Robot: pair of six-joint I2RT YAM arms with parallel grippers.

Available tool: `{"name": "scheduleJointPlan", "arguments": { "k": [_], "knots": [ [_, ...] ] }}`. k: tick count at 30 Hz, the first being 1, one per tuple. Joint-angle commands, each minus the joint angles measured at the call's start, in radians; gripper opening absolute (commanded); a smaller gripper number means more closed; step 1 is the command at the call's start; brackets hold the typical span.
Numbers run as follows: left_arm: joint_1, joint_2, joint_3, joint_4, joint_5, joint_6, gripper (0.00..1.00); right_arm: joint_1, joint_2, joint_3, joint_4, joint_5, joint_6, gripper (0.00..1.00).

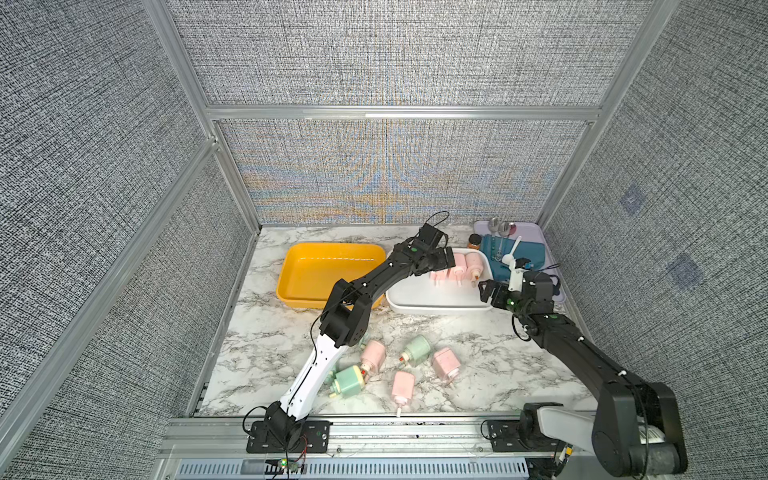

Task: Place the pencil sharpeners by color into the storage box
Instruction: Place the pencil sharpener in the storage box.

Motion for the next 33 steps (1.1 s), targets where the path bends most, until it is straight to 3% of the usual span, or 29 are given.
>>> {"name": "scheduleJointPlan", "arguments": {
  "k": [1,23,33],
  "knots": [
    [0.001,0.016,0.003,0.056,0.045,-0.023,0.99,0.001,-0.005,0.002,-0.008,-0.004,-0.001,0.98],
    [0.001,0.054,0.008,0.134,0.121,-0.076,0.99,0.002,-0.01,0.011,-0.02,-0.004,-0.005,0.99],
    [0.002,0.039,-0.001,0.09,0.087,-0.035,0.99,0.003,-0.018,0.011,-0.027,-0.006,-0.01,0.99]
  ]
}}
